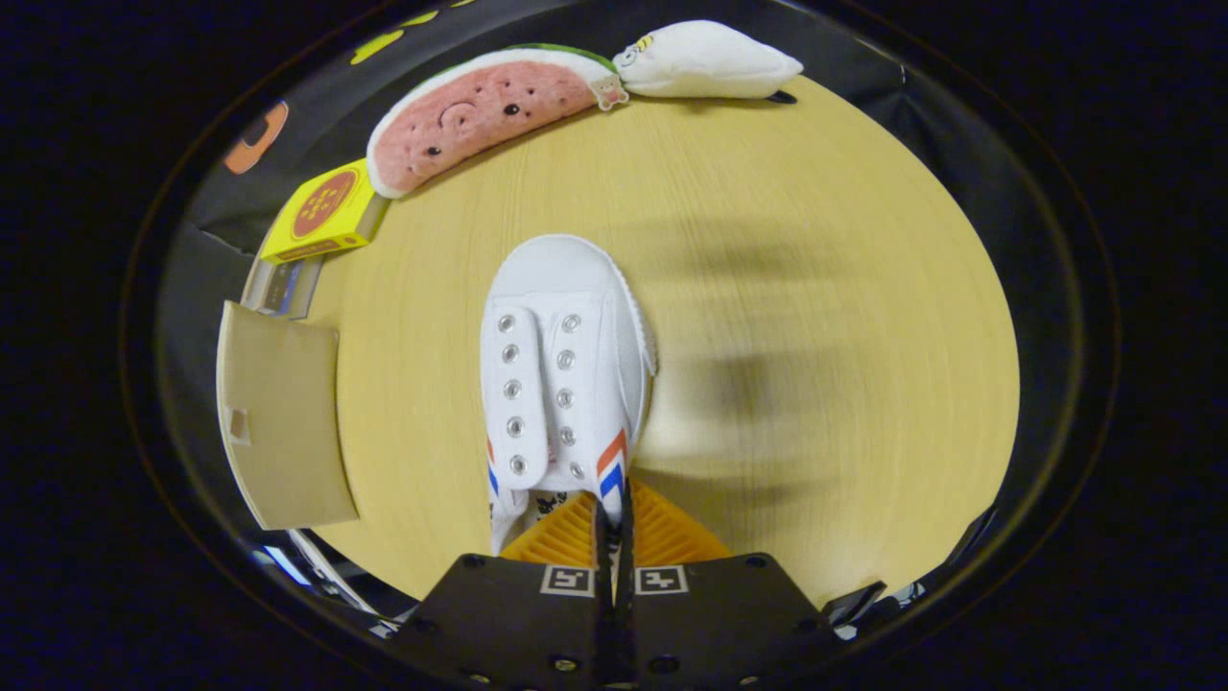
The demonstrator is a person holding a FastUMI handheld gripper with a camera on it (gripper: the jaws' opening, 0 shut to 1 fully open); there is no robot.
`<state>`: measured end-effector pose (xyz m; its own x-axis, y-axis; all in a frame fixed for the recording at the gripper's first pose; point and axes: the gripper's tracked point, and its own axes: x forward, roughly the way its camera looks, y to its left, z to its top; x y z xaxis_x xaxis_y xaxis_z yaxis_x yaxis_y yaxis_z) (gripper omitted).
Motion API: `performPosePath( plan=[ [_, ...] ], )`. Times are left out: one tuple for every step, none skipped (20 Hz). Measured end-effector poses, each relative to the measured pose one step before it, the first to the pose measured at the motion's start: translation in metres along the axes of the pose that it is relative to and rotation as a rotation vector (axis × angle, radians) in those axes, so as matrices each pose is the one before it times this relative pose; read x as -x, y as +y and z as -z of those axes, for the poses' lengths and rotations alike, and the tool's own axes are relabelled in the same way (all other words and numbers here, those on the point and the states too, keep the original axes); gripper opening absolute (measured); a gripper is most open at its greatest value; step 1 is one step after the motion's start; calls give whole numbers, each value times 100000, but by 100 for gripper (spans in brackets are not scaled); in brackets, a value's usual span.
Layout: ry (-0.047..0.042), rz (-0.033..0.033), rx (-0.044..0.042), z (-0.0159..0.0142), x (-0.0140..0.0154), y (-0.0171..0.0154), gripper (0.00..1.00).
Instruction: Open the storage box then place both shoes into the box .Put the left shoe in first, then the right shoe, with the right side of both shoes facing outward in a uniform manner.
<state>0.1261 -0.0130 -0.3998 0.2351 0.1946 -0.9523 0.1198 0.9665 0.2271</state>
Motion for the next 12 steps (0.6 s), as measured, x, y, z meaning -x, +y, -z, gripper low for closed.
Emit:
performPosePath(
  plan=[
    [-507,-1293,338,55,592,272,0],
    [112,-2122,-576,179,599,458,0],
    [-158,-2468,-609,113,694,655,1],
    [-612,-2501,-526,69,712,744,0],
    [-1013,-2295,151,130,704,814,1],
    [-748,-1627,223,60,649,726,0],
    [-662,-1036,80,-32,732,751,0],
    [-926,-799,942,70,851,836,0],
    [-1101,-725,670,-104,873,991,0],
    [-1295,-1001,1003,-102,841,1165,0],
    [-1302,-1207,1351,-127,890,1321,0],
    [-1186,-1185,1463,-93,770,1460,0]
  ],
)
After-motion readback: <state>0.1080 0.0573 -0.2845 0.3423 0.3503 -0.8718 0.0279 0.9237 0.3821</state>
